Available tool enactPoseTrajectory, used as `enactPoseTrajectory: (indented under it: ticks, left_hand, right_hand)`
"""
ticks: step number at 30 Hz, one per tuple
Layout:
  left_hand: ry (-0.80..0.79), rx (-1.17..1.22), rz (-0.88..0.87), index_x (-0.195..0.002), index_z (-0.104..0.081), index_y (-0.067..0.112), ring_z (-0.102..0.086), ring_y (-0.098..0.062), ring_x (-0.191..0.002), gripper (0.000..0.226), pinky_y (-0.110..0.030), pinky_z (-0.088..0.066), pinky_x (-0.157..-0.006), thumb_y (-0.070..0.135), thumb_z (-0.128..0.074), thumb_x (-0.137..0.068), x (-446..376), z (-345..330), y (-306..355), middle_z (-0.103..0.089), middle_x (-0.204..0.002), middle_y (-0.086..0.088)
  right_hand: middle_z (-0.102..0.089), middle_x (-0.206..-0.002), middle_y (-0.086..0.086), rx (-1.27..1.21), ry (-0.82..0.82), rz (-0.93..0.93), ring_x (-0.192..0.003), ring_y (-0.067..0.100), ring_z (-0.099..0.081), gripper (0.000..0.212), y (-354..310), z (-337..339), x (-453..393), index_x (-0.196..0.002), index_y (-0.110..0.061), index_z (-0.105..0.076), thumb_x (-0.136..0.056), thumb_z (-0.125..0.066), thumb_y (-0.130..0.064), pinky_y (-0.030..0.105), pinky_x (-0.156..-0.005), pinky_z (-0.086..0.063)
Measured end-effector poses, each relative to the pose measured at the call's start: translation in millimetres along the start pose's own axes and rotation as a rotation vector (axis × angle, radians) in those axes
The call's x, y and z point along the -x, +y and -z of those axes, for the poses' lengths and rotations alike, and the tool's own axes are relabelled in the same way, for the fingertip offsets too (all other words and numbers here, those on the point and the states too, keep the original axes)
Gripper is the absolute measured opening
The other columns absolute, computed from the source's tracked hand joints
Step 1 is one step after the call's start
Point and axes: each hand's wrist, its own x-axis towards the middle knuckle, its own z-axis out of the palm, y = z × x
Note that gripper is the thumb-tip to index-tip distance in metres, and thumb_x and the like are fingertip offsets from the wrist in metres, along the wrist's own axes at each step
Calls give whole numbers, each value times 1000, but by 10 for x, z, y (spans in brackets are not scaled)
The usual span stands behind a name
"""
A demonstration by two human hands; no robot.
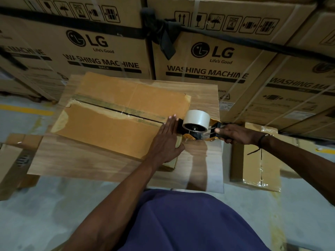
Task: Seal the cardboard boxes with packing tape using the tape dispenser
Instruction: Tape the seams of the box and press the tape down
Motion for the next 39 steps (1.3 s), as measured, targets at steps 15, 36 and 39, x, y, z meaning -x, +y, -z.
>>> enactPoseTrajectory:
  ticks: [15, 36, 39]
  left_hand:
    - [-24, -38, -2, -163, 7, 7, 12, -25, -159, 97, -44, -11, -128, 57, -40, -95, -6, -2, 6, 11, -171, -14]
    - [-40, -76, 12, -162, 7, 3, 16, -23, -158, 96, -42, -8, -129, 60, -36, -98, -2, 17, 21, 16, -171, -13]
    - [-39, -68, 10, -162, 6, 3, 15, -23, -158, 95, -42, -8, -129, 59, -36, -98, 14, 32, 29, 14, -171, -13]
  right_hand:
    - [-33, -59, 2, -58, -99, -246, -51, 16, -22, 75, -312, 194, -109, -70, -17, -48, -70, -55, -92, 24, -43, -26]
    - [-39, -56, 1, -207, -2, -7, -47, 12, -31, 67, 252, 80, 137, -74, -5, -49, -83, -57, -70, 18, -47, -34]
    - [-39, -57, 0, -178, 10, -31, -49, 13, -31, 68, 282, 49, 73, -70, -9, -48, -81, -56, -76, 21, -48, -32]
